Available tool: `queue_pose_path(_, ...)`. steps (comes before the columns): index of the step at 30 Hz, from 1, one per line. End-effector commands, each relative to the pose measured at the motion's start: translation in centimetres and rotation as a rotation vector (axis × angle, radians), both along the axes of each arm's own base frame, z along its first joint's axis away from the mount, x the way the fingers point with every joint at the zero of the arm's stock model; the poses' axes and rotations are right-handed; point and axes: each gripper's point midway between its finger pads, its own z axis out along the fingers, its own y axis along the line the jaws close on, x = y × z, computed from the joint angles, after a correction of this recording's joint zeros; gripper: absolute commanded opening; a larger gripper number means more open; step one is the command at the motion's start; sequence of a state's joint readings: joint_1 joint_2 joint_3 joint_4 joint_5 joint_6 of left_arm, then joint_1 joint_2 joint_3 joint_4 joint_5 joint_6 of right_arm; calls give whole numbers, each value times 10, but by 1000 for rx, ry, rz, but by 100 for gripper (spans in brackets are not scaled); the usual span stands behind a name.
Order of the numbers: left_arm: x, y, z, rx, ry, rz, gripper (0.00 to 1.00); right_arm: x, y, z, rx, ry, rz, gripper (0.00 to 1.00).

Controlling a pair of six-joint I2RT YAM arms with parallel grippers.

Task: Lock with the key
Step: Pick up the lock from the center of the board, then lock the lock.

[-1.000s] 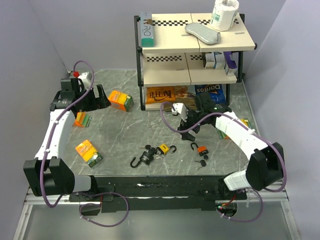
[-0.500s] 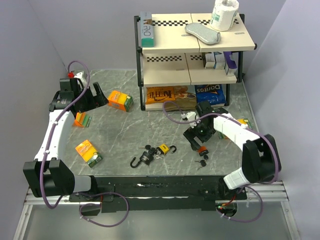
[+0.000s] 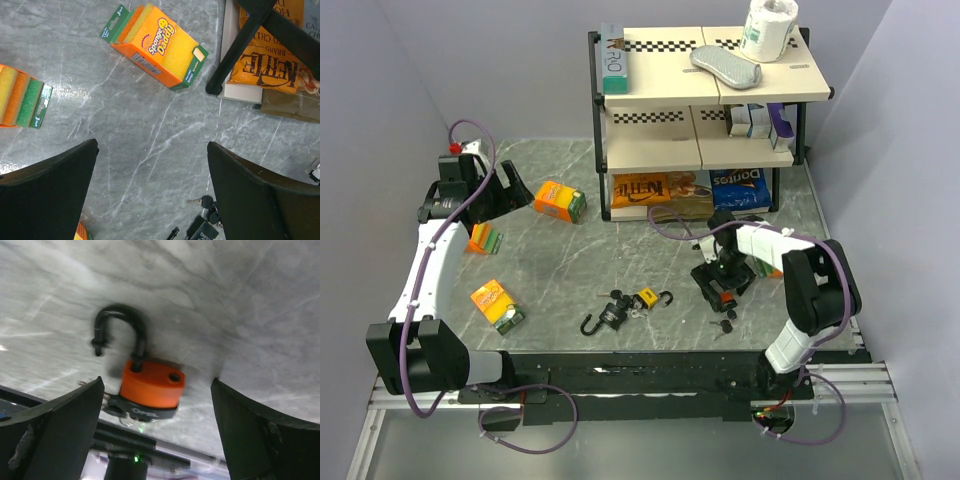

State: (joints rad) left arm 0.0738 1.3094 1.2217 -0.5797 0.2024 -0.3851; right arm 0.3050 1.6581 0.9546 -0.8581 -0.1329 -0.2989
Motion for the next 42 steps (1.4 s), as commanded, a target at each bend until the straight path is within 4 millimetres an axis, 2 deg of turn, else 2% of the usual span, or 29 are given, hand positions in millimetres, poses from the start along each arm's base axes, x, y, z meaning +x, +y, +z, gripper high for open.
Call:
queue_pose_path(1, 9, 7, 23, 8, -78, 49, 96, -4, -7, -7, -40, 56, -38, 92)
queue_pose_path(6, 12, 11, 24, 12, -77, 74, 96, -5, -6, -9, -40, 74, -35, 82)
queue_pose_path(10, 13, 11, 27, 9, -86, 76, 96, -7, -1, -7, -10, 88, -33, 63)
queue_pose_path(14, 14, 7, 26, -6, -76, 57, 96, -4, 8, 0, 49, 71, -25, 50)
queue_pose_path(17, 10, -7, 23, -33, -64, -34, 96, 1, 17, 12, 105, 37, -4, 36)
queue_pose_path(18, 7, -12, 23, -34, -63, -71, 96, 5, 26, 19, 155, 25, 4, 31)
queue_pose_path(19, 2, -24, 21, -75, -58, -138, 96, 8, 30, 27, 180, -1, 25, 18)
queue_pose_path(21, -8, -42, 26, -109, -91, -256, 96, 17, 44, 44, 268, -45, 58, 5)
queue_pose_path(22, -17, -58, 28, -167, -99, -358, 96, 22, 49, 56, 297, -87, 91, 0)
queue_pose_path(26, -43, -88, 35, -256, -124, -593, 96, 36, 75, 98, 432, -191, 226, 0)
queue_pose_path(29, -63, -105, 43, -321, -145, -756, 96, 46, 101, 144, 538, -291, 364, 0)
queue_pose_path(30, -68, -109, 48, -344, -171, -806, 96, 42, 107, 154, 571, -285, 387, 0)
queue_pose_path(31, -75, -114, 45, -381, -175, -841, 96, 35, 121, 167, 639, -279, 432, 0)
queue_pose_path(32, -76, -117, 57, -363, -268, -888, 97, 39, 130, 187, 679, -311, 457, 0)
queue_pose_path(33, -86, -123, 64, -410, -293, -925, 97, 37, 137, 196, 709, -310, 480, 0)
queue_pose_path(34, -90, -124, 55, -420, -309, -931, 97, 29, 144, 202, 746, -270, 487, 0)
queue_pose_path(35, -92, -128, 71, -366, -429, -971, 97, 27, 155, 217, 771, -287, 527, 0)
queue_pose_path(36, -96, -132, 74, -367, -454, -977, 97, 24, 161, 222, 787, -280, 546, 0)
queue_pose_path(37, -101, -135, 68, -358, -467, -991, 97, 20, 165, 225, 801, -266, 560, 0)
queue_pose_path(38, -111, -144, 73, -329, -509, -1038, 97, 14, 175, 234, 823, -272, 598, 0)
queue_pose_path(42, -140, -176, 63, -180, -628, -1246, 98, -2, 192, 250, 847, -295, 689, 0)
